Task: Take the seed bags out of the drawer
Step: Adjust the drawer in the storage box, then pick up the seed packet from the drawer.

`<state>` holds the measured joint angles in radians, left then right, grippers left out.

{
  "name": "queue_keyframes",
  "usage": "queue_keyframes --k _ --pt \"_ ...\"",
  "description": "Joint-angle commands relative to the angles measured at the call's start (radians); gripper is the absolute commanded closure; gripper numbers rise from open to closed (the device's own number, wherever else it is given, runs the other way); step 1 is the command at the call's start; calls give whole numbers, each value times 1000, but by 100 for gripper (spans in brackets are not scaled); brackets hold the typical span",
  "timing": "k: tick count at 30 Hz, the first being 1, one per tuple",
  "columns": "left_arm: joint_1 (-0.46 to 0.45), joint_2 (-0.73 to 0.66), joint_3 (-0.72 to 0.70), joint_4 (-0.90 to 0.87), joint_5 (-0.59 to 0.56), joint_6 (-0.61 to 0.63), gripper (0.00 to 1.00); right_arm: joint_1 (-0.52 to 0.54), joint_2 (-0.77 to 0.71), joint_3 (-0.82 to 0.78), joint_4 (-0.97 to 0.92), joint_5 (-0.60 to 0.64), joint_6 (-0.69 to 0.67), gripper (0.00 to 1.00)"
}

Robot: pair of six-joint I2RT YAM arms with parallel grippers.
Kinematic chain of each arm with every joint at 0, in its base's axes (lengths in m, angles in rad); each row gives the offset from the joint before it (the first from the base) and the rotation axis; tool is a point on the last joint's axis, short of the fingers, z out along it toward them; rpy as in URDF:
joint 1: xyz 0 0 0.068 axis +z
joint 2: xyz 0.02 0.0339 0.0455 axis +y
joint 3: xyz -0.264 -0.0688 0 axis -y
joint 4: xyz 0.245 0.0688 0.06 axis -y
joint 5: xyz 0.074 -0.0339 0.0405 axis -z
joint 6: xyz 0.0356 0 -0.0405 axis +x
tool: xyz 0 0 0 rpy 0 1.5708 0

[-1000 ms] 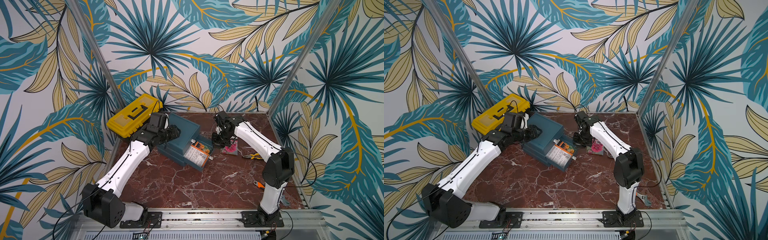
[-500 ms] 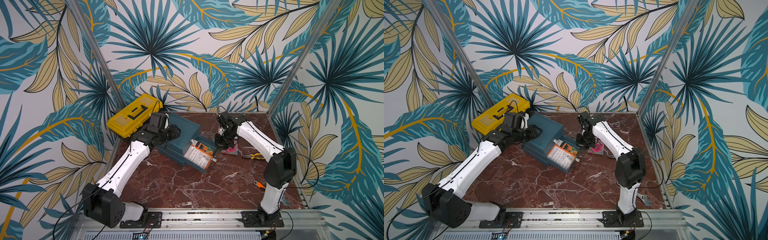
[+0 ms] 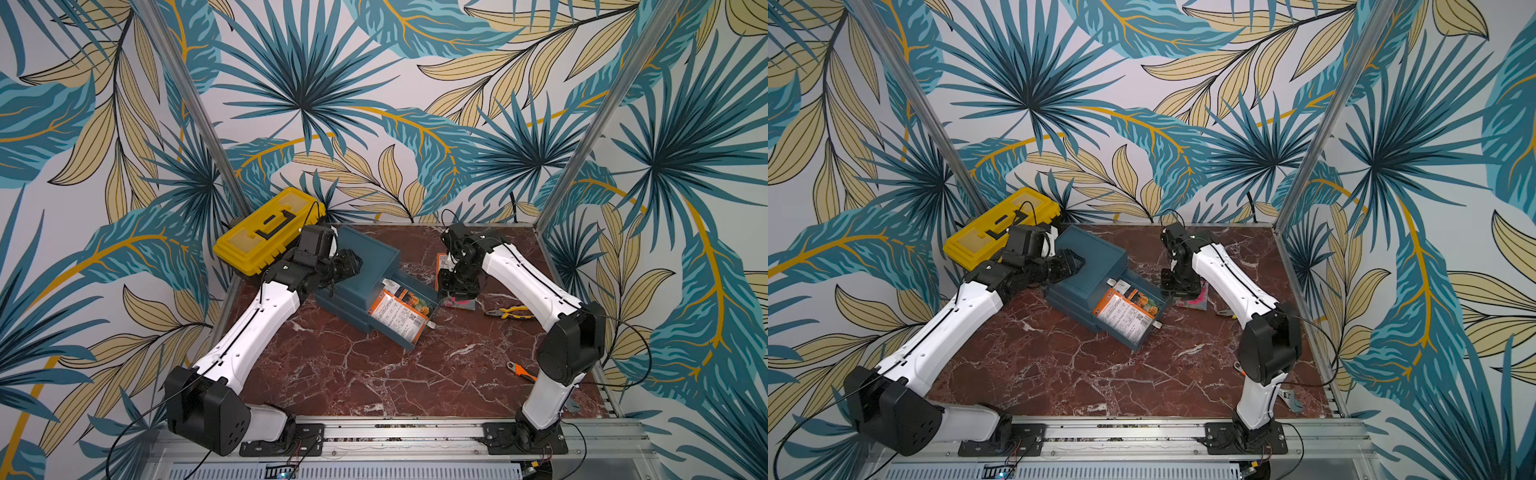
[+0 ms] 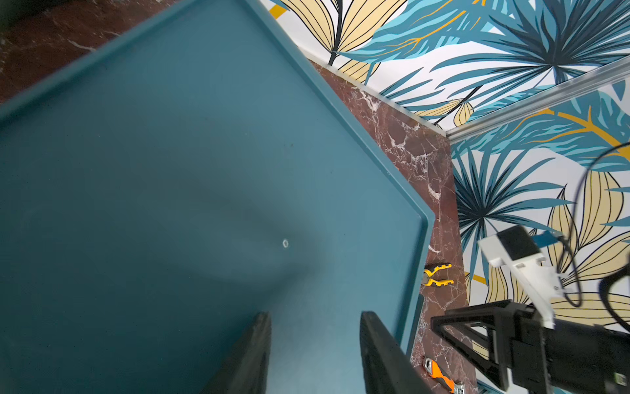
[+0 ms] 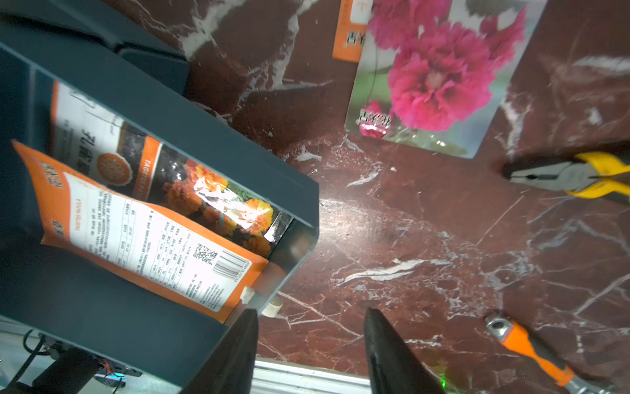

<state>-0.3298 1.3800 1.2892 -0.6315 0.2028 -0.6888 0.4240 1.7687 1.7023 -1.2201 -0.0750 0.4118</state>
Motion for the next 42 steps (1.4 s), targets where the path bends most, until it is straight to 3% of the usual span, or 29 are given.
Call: queue_keyframes --k 1,3,6,14,27,38,42 --pt "9 56 -73 -220 -13 -12 53 5 -96 -35 137 -102 -137 46" --pt "9 59 -71 -223 -9 -13 53 24 -77 -28 207 -258 -209 46" --pt "9 66 -68 -227 -6 -13 53 44 5 18 224 -380 -265 48" --pt "9 79 -58 -236 -9 -20 53 50 180 97 248 -477 -344 44" --pt "8 93 -31 -255 -9 -18 53 80 306 109 288 -512 -326 44" --pt "9 88 -40 -254 1 -19 53 108 271 -15 415 -413 -255 46" --pt "9 89 -34 -260 -1 -11 53 108 210 -80 500 -366 -224 43"
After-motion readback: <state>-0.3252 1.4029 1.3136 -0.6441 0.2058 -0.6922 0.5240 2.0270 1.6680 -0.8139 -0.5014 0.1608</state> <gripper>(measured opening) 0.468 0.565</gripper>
